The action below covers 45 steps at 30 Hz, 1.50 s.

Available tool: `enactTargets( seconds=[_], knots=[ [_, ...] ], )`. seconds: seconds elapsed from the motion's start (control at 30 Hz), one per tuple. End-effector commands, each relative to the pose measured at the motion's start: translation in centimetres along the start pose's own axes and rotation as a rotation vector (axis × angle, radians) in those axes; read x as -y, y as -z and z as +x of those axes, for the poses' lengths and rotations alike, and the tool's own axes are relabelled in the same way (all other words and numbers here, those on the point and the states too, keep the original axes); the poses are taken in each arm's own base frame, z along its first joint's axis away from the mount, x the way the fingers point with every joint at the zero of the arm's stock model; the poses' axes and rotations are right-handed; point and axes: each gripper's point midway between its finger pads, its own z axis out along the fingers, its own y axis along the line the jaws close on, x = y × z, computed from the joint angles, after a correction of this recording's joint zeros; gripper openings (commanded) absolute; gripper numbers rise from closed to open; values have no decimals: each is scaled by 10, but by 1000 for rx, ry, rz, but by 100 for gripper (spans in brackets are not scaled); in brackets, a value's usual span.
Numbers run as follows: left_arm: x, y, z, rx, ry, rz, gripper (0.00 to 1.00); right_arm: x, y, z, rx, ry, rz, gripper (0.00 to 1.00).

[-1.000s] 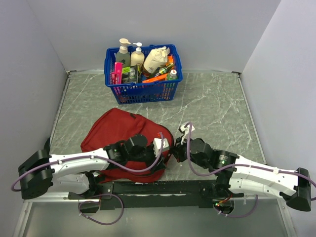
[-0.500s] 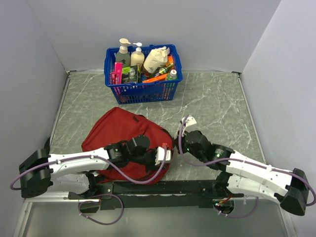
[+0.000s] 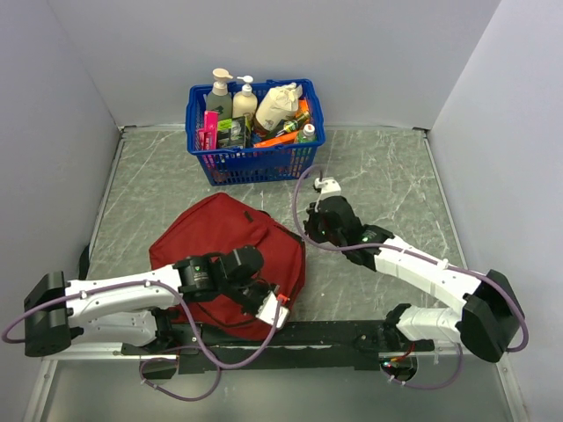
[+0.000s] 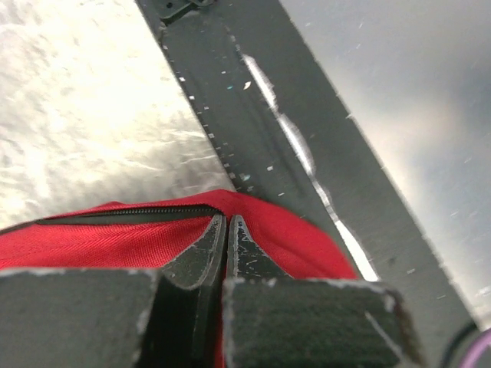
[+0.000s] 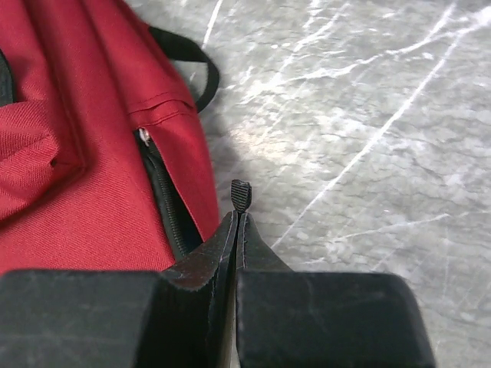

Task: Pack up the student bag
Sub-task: Zip the student bag at the center of the board.

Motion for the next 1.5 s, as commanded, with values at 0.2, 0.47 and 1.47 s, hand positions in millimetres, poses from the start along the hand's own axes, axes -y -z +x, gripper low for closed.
enactTargets(
  seconds=[0.2,0.47,1.47],
  knots=[
    [52,14,4,3,-138,217,1,99,55,-74,267,-202,402,0],
    [54,19,3,-3,-155,232,1,87,73,-22,180,-271,286,0],
    [-101,50,-51,34,29,-374,90,80,-12,-82,130,-253,187,8]
  ],
)
